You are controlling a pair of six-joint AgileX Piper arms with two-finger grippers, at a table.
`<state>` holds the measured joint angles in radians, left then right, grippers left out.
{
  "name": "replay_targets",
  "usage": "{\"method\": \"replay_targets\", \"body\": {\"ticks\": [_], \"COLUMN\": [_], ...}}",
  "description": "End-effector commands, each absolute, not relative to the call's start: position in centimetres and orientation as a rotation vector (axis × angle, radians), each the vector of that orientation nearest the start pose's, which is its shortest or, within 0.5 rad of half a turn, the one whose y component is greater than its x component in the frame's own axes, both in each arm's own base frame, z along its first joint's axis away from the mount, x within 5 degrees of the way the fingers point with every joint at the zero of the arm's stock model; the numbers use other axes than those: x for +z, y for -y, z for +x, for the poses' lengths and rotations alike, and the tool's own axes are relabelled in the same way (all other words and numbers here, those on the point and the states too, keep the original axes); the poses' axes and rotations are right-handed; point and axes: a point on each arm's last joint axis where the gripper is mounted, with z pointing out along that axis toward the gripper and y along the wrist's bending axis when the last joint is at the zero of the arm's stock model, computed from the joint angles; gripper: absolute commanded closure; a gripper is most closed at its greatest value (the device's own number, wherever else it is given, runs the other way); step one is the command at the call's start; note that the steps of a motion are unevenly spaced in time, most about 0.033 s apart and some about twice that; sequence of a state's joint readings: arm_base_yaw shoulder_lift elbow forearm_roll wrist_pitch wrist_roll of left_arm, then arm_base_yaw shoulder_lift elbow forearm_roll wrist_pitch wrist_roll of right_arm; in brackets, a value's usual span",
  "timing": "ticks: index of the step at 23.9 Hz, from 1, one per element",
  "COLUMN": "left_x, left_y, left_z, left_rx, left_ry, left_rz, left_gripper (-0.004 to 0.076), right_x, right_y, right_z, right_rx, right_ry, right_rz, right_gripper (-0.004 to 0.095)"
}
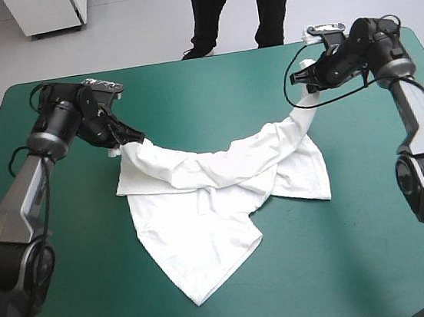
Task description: Fold the cloth
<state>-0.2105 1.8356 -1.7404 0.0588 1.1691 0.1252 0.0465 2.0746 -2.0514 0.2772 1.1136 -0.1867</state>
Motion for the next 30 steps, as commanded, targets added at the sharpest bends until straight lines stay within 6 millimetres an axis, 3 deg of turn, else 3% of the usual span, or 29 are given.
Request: {"method": "replay_targets", "body": {"ticks": [1,4,8,10,14,17,20,24,30], "left_x": [34.5,35.0,34.7,34.6,36.0,37.7,39.5,40.4,38.7], "left_y": [8.5,8.8,8.9,8.4,6.0,5.3,5.0,4.9,5.3], "left_z": [41.3,42.1,41.8,41.6,41.1,39.7,37.1,33.0,26.9], "left_rx": [0.054,0.031,-0.018,-0.112,-0.205,-0.179,-0.168,-0.184,-0.214], "left_ry": [-2.575,-2.533,-2.565,-2.586,-2.567,-2.532,-2.518,-2.526,-2.602], "left_rz": [0.472,0.469,0.529,0.553,0.520,0.535,0.546,0.533,0.534], "left_gripper": [0.0746,0.0746,0.0731,0.0629,0.0294,0.0233,0.0233,0.0233,0.0233], "right_x": [33.2,32.6,32.3,32.0,33.0,34.2,36.4,38.1,37.5], "right_y": [-4.6,-4.7,-3.2,-1.6,1.6,3.2,4.8,6.1,4.3], "right_z": [48.8,49.8,49.4,49.0,48.7,48.1,46.5,42.9,37.0], "right_rx": [0.376,0.376,0.424,0.502,0.628,0.639,0.656,0.628,0.609], "right_ry": [-2.434,-2.416,-2.465,-2.497,-2.438,-2.404,-2.355,-2.370,-2.479], "right_rz": [-0.240,-0.242,-0.269,-0.247,-0.170,-0.130,-0.084,-0.049,-0.065], "right_gripper": [0.0914,0.0914,0.0913,0.0834,0.0460,0.0364,0.0367,0.0368,0.0381]}}
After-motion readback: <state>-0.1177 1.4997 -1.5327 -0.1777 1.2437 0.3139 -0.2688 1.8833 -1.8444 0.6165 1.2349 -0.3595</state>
